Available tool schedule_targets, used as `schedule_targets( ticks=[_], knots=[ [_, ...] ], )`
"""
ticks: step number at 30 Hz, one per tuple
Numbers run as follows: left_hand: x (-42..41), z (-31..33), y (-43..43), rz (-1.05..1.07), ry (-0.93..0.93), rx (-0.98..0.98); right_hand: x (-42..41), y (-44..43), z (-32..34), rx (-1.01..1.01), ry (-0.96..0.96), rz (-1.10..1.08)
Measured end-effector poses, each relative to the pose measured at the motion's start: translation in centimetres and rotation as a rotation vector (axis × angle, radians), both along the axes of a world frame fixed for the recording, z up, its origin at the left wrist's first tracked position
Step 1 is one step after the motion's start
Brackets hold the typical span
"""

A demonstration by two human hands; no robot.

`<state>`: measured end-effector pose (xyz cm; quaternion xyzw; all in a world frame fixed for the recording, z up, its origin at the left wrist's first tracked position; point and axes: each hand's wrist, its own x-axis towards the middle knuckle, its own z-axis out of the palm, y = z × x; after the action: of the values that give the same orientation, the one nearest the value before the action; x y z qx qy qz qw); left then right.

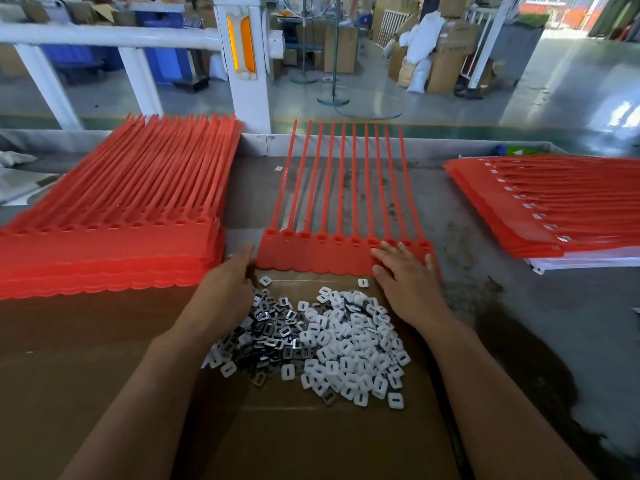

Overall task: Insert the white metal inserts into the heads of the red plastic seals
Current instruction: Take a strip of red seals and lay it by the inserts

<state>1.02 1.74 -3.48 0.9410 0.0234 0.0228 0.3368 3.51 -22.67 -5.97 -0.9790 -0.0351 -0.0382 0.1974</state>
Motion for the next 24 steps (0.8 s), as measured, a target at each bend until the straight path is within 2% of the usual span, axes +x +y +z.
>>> schedule_targets(
  ticks=[3,7,12,15,18,24],
  knots=[
    [-0.4,0.4,0.2,-0.067,0.017,0.052,-0.1,-0.1,-0.2,-0.043,0.012,0.027],
    [-1.0,0.7,0.0,-0.129,0.069,-0.015,-0.3,-0.1,-0.3,-0.059,-0.019,0.033],
    [-1.2,1.0,0.0,-0.125,-0.01,-0.011,-0.3,-0.1,-0.2,-0.044,-0.036,0.034],
    [-1.1,1.2,0.4,-0.1,-0.06,0.071,-0.3,0.0,-0.1,-0.017,-0.04,0.029],
    [-1.1,1.1,0.6,-0.129,-0.03,0.112,-0.5,0.0,0.1,-0.007,-0.04,0.025],
    [-1.2,0.8,0.4,-0.157,-0.034,0.017,-0.7,0.0,0.3,0.046,-0.05,0.024]
  ],
)
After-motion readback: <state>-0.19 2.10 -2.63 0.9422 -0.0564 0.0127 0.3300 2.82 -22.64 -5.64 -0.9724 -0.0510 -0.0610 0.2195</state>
